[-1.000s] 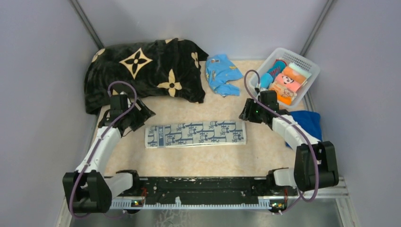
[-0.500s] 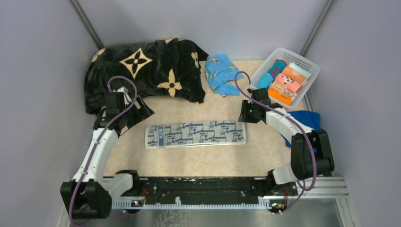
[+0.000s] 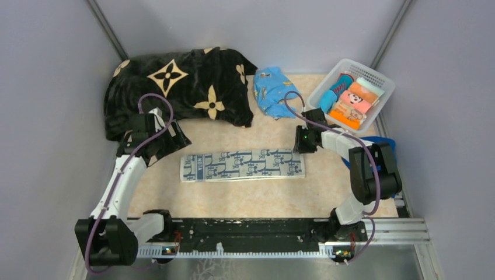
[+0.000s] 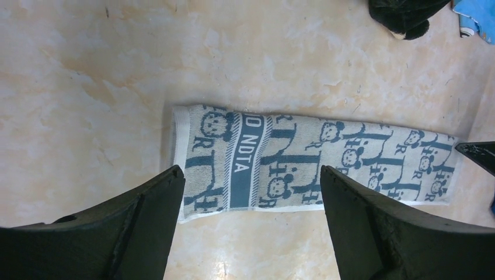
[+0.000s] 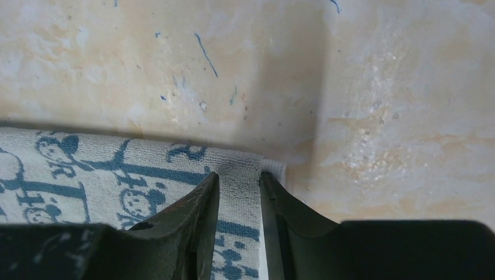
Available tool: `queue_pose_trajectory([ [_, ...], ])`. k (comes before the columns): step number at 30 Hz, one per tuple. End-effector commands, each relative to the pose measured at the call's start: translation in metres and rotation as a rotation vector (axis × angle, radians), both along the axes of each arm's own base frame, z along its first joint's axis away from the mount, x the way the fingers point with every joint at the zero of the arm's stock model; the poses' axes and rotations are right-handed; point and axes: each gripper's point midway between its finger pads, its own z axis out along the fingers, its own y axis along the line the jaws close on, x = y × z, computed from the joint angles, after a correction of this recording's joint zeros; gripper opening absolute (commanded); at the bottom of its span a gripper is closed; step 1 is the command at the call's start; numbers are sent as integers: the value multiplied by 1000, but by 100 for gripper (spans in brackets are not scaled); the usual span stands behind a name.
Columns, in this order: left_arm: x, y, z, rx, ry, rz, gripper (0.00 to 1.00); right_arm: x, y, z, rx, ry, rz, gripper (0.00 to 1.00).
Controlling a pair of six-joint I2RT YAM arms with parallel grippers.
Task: Roll the towels
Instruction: Fold the towel at the center of the board.
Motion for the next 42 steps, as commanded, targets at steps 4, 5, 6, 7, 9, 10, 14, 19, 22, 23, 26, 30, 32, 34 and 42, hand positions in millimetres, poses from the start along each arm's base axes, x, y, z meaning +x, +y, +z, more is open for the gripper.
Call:
queue_pose_trajectory([
  [4, 11, 6, 24, 52, -80, -32, 92, 5, -16, 56, -123, -88, 9, 38],
  [5, 12, 7, 25, 59, -87, -30, 92, 2, -18, 57, -136, -79, 8, 39],
  [6, 13, 8, 27, 66, -96, -31, 92, -2, -21, 56, -152, -63, 6, 40],
  [7, 13, 9, 27, 76, -100, -30, 92, -6, -24, 52, -170, -44, 5, 40],
  [9, 13, 14, 27, 99, -102, -23, 93, -16, -29, 43, -199, -1, 8, 40],
  [10, 13, 15, 27, 107, -100, -18, 93, -20, -30, 38, -206, 19, 13, 40],
  [14, 11, 14, 22, 105, -98, -27, 93, -33, -22, 27, -216, 66, 48, 40],
  [19, 10, 15, 23, 107, -103, -26, 93, -37, -20, 15, -248, 100, 38, 40],
  [22, 10, 15, 23, 110, -104, -25, 94, -44, -28, 3, -317, 130, 14, 40],
  [23, 9, 15, 23, 110, -106, -26, 94, -46, -29, 0, -320, 137, 9, 40],
  [26, 10, 14, 24, 106, -107, -29, 94, -53, -24, -10, -288, 158, 25, 39],
  [30, 10, 14, 23, 107, -102, -29, 94, -68, -7, -24, -215, 215, 82, 38],
  [32, 10, 15, 22, 109, -102, -28, 94, -75, -3, -32, -191, 246, 87, 38],
  [34, 10, 15, 22, 112, -99, -25, 94, -86, -7, -45, -209, 305, 76, 36],
  [42, 11, 16, 21, 114, -98, -23, 94, -105, -14, -70, -270, 402, 74, 16],
])
